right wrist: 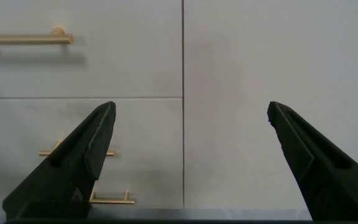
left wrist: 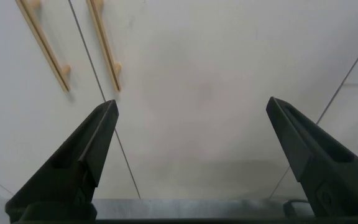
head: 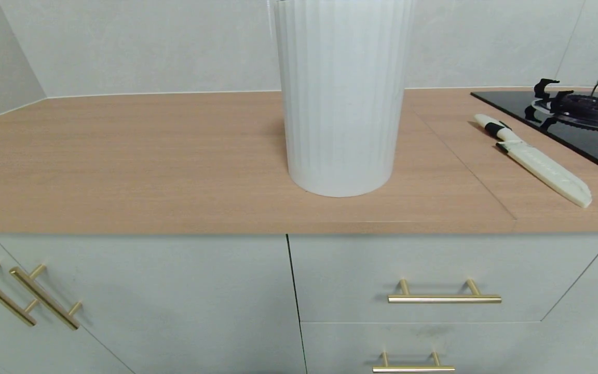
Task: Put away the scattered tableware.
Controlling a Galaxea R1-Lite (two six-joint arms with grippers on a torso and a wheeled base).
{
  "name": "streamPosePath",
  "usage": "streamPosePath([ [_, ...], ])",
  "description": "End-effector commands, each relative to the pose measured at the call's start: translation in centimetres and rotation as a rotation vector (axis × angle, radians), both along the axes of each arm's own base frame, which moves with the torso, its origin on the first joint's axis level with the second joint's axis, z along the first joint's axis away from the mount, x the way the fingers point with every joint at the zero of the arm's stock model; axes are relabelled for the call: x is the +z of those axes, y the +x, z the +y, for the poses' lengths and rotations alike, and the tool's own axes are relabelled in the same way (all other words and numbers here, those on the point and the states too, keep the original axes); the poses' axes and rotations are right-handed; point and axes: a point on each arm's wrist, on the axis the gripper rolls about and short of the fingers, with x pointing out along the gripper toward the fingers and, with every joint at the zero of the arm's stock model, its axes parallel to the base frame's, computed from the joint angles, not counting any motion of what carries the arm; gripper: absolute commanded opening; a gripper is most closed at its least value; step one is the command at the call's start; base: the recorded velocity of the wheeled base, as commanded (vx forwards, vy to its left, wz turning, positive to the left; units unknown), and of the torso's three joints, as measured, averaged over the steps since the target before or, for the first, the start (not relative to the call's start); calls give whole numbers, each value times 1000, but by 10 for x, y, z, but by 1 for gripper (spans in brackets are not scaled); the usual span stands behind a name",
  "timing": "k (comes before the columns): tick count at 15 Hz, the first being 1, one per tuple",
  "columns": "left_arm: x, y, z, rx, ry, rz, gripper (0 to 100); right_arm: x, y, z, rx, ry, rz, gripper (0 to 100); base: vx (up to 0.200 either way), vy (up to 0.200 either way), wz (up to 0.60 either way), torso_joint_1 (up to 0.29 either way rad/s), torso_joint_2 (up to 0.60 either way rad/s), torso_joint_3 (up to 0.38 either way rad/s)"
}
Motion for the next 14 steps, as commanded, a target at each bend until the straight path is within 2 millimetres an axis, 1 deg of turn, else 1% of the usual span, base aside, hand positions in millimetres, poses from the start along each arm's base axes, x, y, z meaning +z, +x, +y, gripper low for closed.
streamPosePath([
  [1,0,0,0,-1,0,-1,100,0,0,0,1,0,1,100,0,0,0,129,-398,-320],
  [7,0,0,0,1,0,-1,100,0,0,0,1,2,1,100,0,0,0,142,-499,-307],
  [14,0,0,0,1,0,-1,100,0,0,0,1,2,1,100,0,0,0,190,-471,-295],
])
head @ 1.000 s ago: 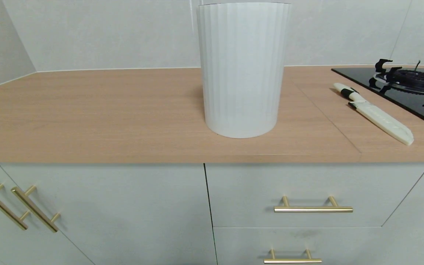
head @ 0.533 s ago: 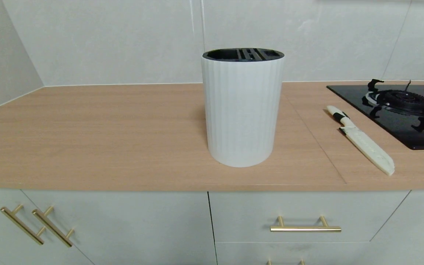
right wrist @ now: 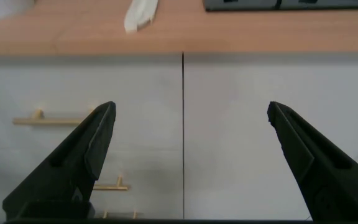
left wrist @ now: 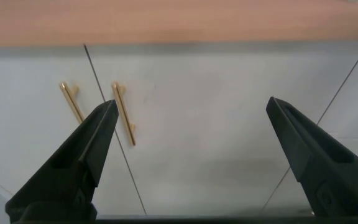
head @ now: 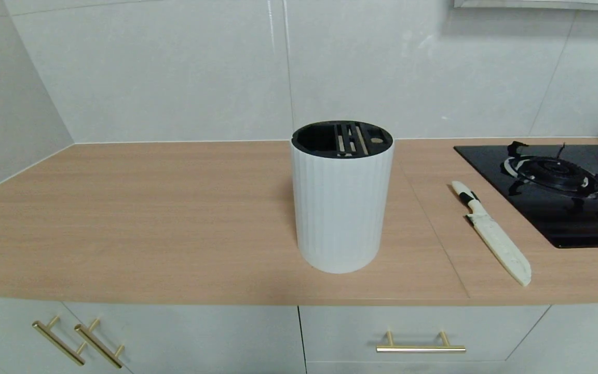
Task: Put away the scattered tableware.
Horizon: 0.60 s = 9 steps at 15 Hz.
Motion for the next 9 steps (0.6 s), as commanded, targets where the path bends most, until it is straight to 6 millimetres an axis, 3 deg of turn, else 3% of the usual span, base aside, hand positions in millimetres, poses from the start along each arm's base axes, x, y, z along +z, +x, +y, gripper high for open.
streamPosePath([
  [1,0,0,0,0,0,0,100,0,0,0,2,0,1,100,0,0,0,222,-496,-290],
  [9,0,0,0,0,0,0,100,0,0,0,0,0,1,100,0,0,0,231,-521,-295],
])
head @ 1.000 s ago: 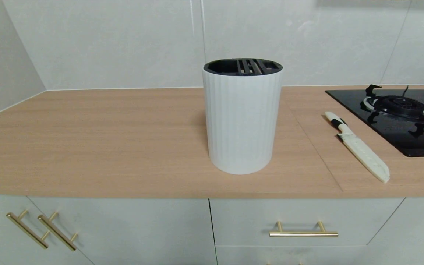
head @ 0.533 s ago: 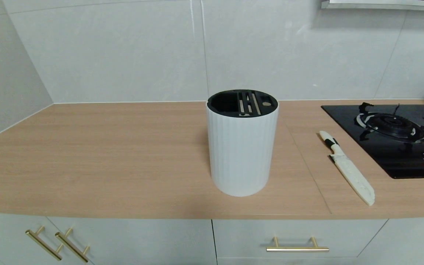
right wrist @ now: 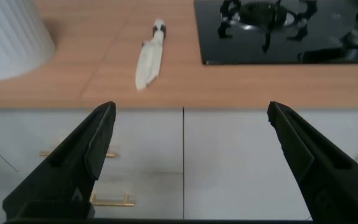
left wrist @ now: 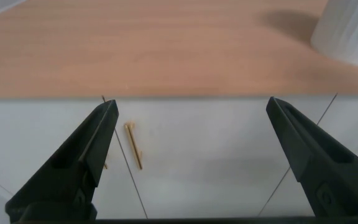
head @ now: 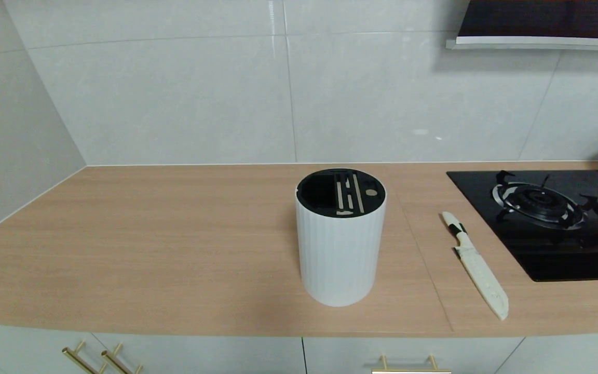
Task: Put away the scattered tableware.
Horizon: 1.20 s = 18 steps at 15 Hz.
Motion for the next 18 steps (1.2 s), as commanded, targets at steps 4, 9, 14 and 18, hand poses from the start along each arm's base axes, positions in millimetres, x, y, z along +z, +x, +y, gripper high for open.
streamPosePath([
  [4,0,0,0,0,0,0,100,0,0,0,1,0,1,100,0,0,0,264,-568,-306],
  [9,0,0,0,0,0,0,100,0,0,0,0,0,1,100,0,0,0,258,-557,-292],
  [14,0,0,0,-1,0,0,100,0,0,0,1,0,1,100,0,0,0,184,-381,-203],
  [18,0,0,0,0,0,0,100,0,0,0,1,-2,1,100,0,0,0,58,-127,-65],
])
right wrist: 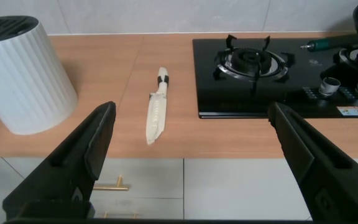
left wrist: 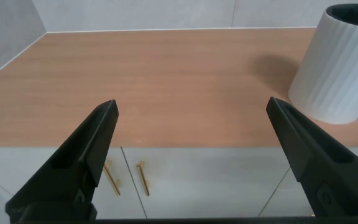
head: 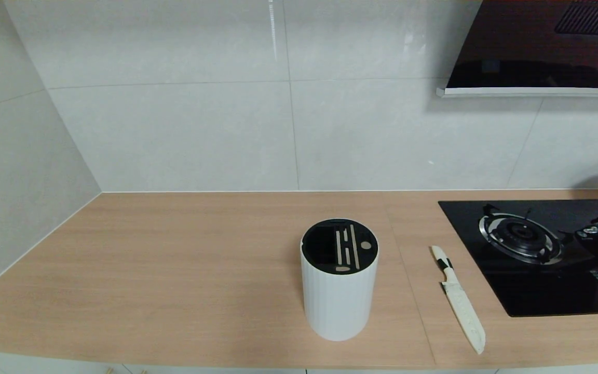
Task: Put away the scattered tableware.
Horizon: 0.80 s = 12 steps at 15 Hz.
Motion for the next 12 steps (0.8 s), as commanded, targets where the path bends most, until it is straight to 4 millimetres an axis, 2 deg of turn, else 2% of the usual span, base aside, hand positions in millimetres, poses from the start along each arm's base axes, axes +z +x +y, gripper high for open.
streamPosePath([
  [1,0,0,0,0,0,0,100,0,0,0,-1,-1,3,100,0,0,0,0,0,0],
  [8,0,0,0,0,0,0,100,1,0,0,2,-5,-3,100,0,0,0,0,0,0],
  [9,0,0,0,0,0,0,100,13,-3,0,10,5,-48,100,0,0,0,0,0,0],
  [10,0,0,0,0,0,0,100,38,-7,1,56,33,-97,100,0,0,0,0,0,0],
  [12,0,0,0,0,0,0,100,57,6,1,100,58,-18,100,0,0,0,0,0,0],
])
